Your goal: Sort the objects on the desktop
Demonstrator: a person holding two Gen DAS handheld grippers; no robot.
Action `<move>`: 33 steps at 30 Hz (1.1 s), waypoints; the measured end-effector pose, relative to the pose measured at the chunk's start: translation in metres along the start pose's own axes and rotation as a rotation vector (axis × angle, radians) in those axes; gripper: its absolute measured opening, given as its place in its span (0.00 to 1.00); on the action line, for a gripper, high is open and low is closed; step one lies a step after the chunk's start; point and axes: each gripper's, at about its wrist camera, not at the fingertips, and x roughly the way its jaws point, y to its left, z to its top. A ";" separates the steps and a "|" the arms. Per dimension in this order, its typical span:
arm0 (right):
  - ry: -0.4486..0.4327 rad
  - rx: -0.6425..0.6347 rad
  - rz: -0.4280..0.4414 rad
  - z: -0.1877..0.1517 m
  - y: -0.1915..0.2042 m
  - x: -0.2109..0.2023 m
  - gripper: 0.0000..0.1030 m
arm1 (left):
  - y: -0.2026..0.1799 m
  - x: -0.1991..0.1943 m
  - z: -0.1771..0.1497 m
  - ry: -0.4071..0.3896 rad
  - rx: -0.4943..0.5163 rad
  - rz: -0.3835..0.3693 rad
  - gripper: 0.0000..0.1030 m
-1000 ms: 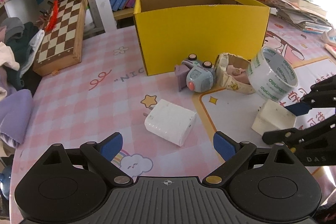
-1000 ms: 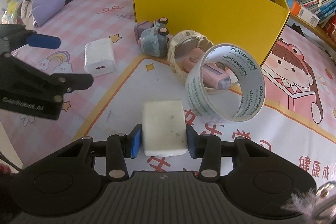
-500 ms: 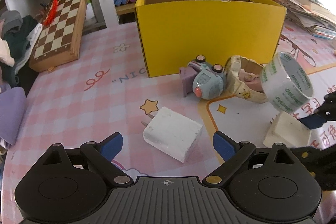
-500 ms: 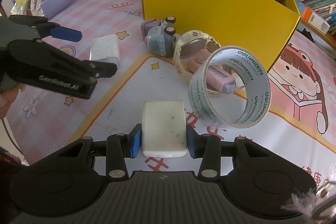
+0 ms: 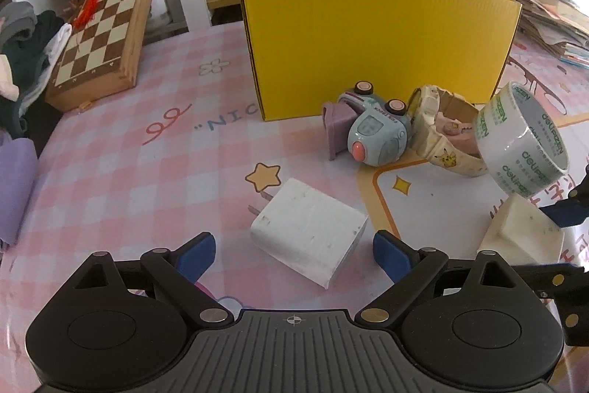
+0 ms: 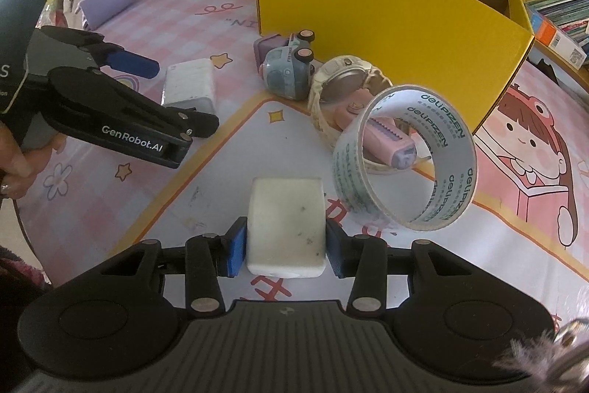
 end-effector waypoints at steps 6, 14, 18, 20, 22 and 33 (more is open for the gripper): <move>0.001 -0.003 0.001 -0.001 -0.001 -0.001 0.40 | -0.001 0.001 0.001 -0.013 -0.011 -0.017 0.84; 0.003 0.004 -0.010 -0.005 0.002 -0.005 0.39 | -0.002 -0.004 -0.002 -0.020 -0.013 -0.050 0.62; 0.005 0.023 -0.025 -0.007 0.002 -0.008 0.38 | 0.002 -0.008 -0.006 -0.016 -0.019 -0.049 0.62; 0.007 0.036 -0.034 -0.008 0.002 -0.009 0.37 | 0.004 -0.012 -0.008 -0.016 -0.025 -0.050 0.62; 0.009 0.047 -0.042 -0.009 0.002 -0.009 0.37 | 0.006 -0.017 -0.010 -0.021 -0.030 -0.052 0.62; 0.000 0.061 -0.069 -0.014 0.017 -0.018 0.36 | 0.004 -0.045 -0.019 -0.055 -0.002 -0.083 0.62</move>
